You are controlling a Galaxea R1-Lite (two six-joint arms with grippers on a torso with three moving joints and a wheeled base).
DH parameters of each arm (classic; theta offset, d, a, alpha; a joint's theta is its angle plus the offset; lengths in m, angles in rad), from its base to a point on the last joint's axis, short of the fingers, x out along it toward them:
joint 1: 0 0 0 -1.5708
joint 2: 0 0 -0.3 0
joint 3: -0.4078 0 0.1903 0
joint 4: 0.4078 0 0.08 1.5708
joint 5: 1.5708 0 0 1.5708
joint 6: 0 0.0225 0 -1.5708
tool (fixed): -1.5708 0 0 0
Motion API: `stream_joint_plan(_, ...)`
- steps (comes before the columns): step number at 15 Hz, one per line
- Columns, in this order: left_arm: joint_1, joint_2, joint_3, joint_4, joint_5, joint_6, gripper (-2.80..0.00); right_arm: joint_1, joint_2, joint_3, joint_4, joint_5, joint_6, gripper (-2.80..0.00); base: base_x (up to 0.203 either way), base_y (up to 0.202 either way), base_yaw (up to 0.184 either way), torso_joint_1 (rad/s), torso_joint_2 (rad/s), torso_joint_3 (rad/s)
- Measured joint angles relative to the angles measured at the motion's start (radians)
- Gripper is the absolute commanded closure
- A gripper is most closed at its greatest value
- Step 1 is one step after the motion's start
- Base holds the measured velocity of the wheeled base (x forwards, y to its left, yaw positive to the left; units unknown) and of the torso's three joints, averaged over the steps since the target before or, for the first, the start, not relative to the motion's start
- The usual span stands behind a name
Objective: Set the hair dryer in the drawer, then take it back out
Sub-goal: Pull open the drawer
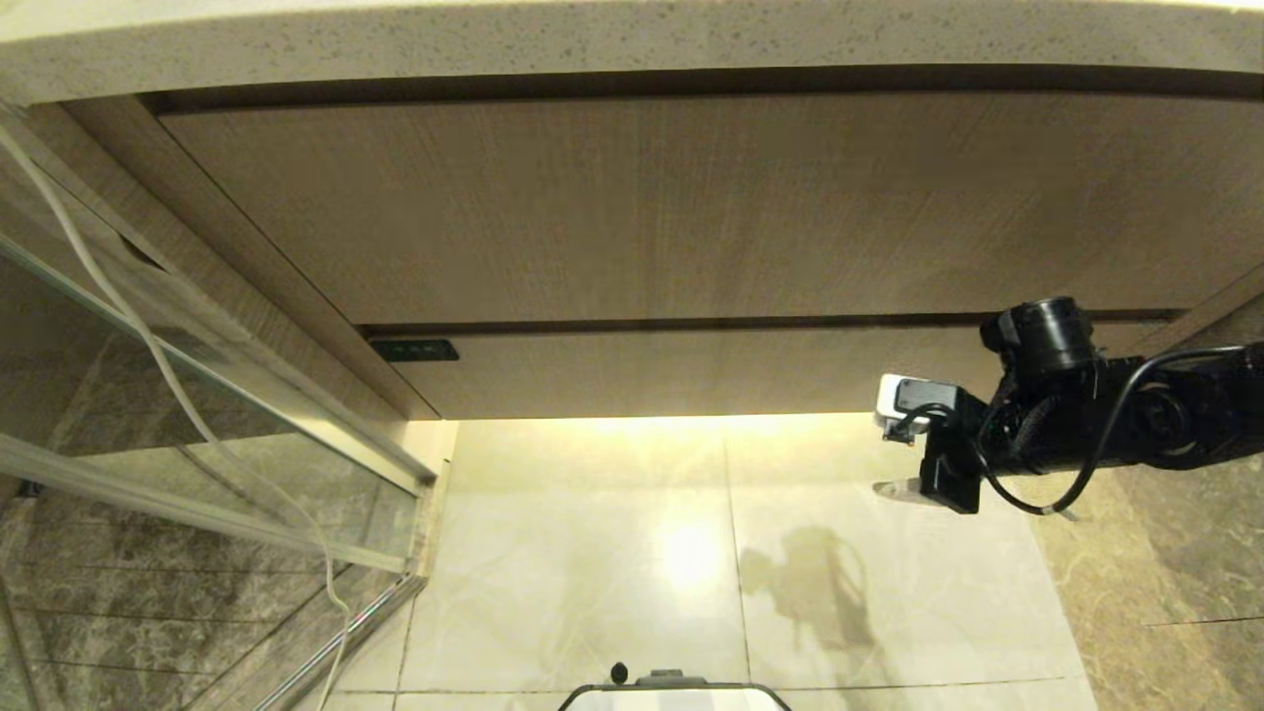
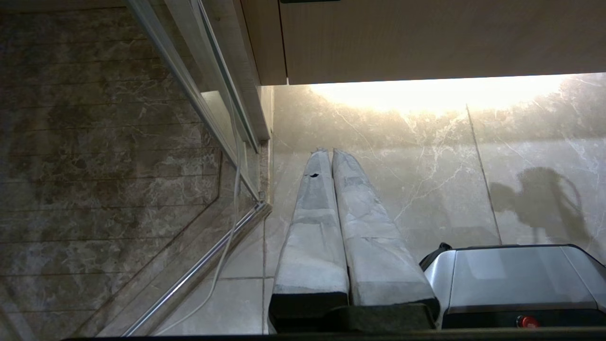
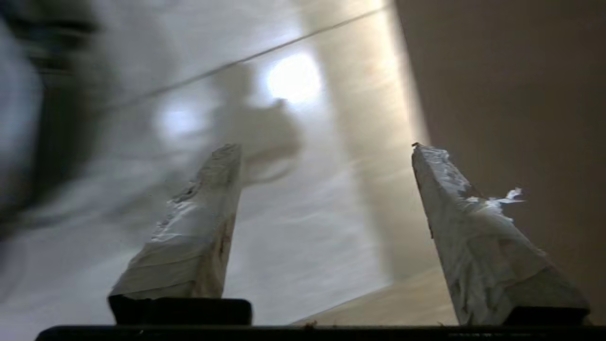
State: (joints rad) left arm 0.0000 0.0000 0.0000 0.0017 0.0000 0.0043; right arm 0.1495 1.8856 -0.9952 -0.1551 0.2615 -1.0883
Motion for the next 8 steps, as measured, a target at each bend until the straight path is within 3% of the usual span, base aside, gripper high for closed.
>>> stream_joint_plan(3, 0.000, 0.000, 0.000, 0.000, 0.000, 0.000, 0.00, -0.014, 0.056, 0.058, -0.380, -0.005, -0.203, -2.80, 0.000, 0.000, 0.000, 0.000, 0.00, 0.000)
stream_joint_plan(6, 0.000, 0.000, 0.000, 0.000, 0.000, 0.000, 0.00, -0.017, 0.100, 0.110, -0.705, -0.005, -0.220, -2.80, 0.000, 0.000, 0.000, 0.000, 0.00, 0.000)
stream_joint_plan(8, 0.000, 0.000, 0.000, 0.000, 0.000, 0.000, 0.00, -0.019, 0.112, 0.121, -0.786, -0.011, -0.187, -2.80, 0.000, 0.000, 0.000, 0.000, 0.00, 0.000)
